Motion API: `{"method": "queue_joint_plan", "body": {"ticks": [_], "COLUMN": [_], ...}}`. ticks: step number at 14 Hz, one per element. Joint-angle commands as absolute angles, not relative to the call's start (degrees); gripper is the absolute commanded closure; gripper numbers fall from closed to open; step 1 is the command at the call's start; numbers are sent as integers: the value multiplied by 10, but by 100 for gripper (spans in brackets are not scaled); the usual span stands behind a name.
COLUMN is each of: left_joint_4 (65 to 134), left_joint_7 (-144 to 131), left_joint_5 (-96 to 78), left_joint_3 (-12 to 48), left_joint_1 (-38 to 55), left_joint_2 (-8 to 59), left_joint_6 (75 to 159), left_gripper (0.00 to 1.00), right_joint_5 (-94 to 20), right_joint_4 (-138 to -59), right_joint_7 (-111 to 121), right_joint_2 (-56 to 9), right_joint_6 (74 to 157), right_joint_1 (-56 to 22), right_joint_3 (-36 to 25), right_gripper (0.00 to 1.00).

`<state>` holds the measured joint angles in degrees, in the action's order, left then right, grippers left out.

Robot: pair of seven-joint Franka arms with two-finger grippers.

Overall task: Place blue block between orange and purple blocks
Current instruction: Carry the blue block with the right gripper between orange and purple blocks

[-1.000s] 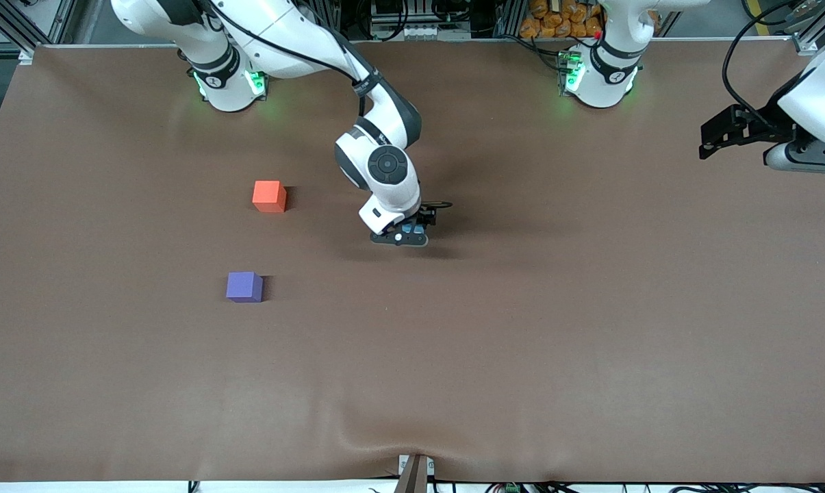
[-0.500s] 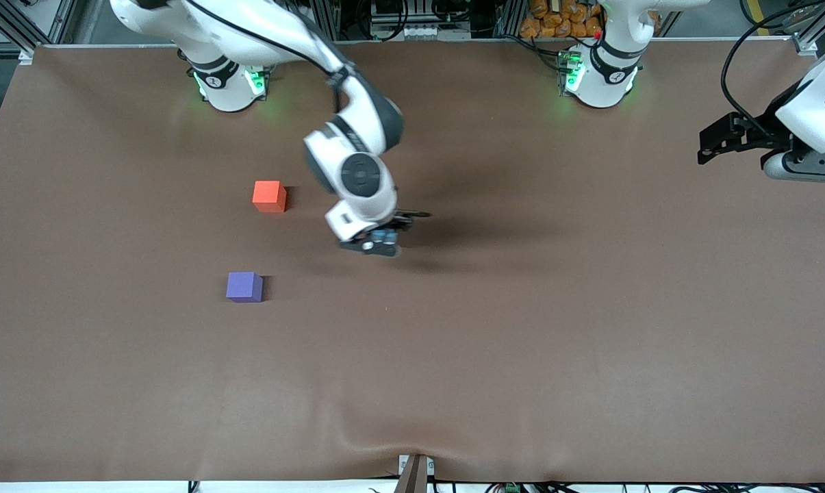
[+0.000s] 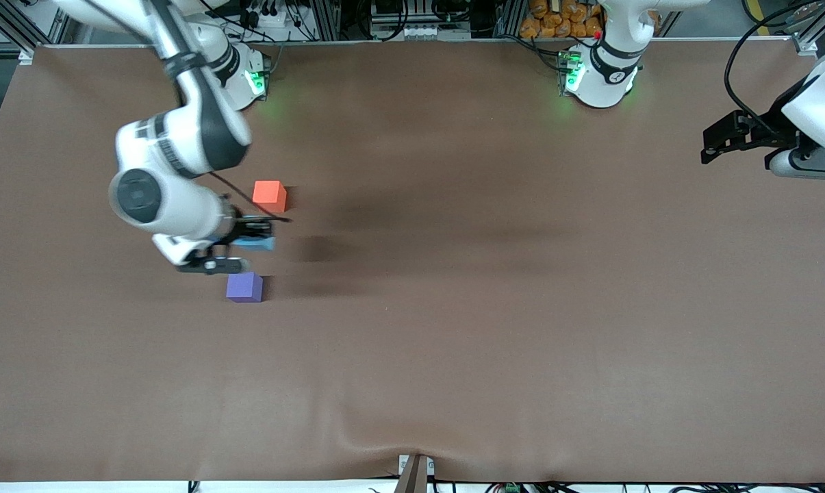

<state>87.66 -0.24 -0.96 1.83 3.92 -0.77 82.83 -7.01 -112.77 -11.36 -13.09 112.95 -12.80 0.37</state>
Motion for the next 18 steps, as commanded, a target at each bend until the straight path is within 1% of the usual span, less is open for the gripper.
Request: {"method": "queue_joint_plan", "body": {"ticks": [1, 3, 4, 8, 11, 15, 18], "left_joint_4": [872, 872, 872, 871, 871, 869, 867], "left_joint_7": [-9, -9, -9, -8, -8, -9, -8], "left_joint_5": [-3, 4, 5, 5, 5, 20, 20], "left_joint_3": [19, 19, 18, 18, 18, 20, 18], "left_joint_1": [36, 37, 37, 36, 36, 37, 36], "left_joint_2": [-7, -7, -7, -6, -6, -6, -9], "left_joint_6": [827, 827, 827, 831, 833, 835, 836], "left_gripper": [0, 0, 0, 0, 0, 0, 0], "right_joint_5": [-67, -68, -69, -82, -83, -107, -107], "right_joint_4": [-1219, -1275, -1287, -1295, -1313, -1320, -1320], "right_joint_7": [-92, -81, -76, -76, -76, -76, -76], "right_joint_2": [-99, -102, -107, -126, -148, -172, -175], "right_joint_6": [1192, 1279, 1308, 1334, 1389, 1415, 1417], "right_joint_1": [-104, -93, -93, -95, -98, -105, -113], "right_joint_3": [19, 19, 19, 20, 21, 23, 23], "right_gripper": [100, 100, 100, 100, 100, 100, 100]}}
